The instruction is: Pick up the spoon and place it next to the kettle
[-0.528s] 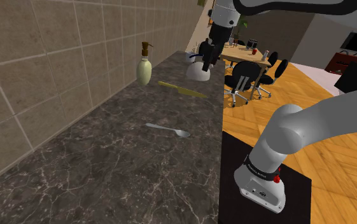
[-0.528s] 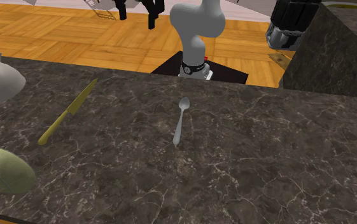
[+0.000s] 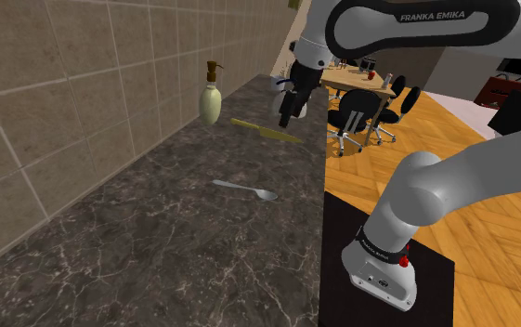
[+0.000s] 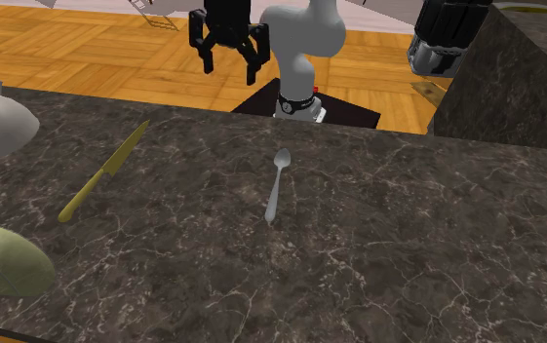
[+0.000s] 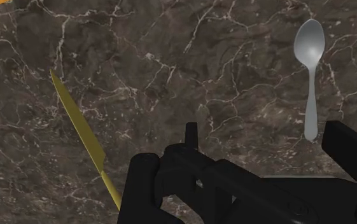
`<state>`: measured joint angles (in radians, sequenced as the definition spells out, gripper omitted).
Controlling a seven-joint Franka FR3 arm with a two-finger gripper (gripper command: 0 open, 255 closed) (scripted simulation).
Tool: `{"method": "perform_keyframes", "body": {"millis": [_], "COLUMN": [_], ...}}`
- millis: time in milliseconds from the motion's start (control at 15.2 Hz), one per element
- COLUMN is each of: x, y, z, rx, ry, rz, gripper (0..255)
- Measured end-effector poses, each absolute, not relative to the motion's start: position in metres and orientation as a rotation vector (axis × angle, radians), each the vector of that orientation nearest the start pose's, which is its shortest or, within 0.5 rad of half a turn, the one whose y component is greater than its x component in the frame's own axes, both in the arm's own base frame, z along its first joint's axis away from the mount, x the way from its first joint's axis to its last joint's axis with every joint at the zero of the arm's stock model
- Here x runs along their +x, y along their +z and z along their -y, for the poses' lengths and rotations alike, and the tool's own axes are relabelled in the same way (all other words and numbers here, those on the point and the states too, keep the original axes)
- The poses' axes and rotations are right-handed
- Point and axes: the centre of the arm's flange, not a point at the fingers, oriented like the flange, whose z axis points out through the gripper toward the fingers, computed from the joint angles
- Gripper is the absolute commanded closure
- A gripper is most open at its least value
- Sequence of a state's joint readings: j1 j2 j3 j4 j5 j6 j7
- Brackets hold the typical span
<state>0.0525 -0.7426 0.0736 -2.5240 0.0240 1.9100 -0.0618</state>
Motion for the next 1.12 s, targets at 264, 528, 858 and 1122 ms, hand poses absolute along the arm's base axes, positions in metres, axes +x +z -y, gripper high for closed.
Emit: {"method": "perform_keyframes", "body": {"millis": [264, 528, 858, 1122], "x": [0.346, 0.351, 0.357, 0.360], "y": [0.485, 0.444, 0.395, 0.367], "z": [-0.073, -0.096, -0.135, -0.152], "rx": [-3.102, -3.055, -2.996, -2.970], "ry": [-0.232, -0.262, -0.297, -0.314], "rz": [0.269, 0.277, 0.287, 0.290], "gripper": [0, 0, 0, 0]}}
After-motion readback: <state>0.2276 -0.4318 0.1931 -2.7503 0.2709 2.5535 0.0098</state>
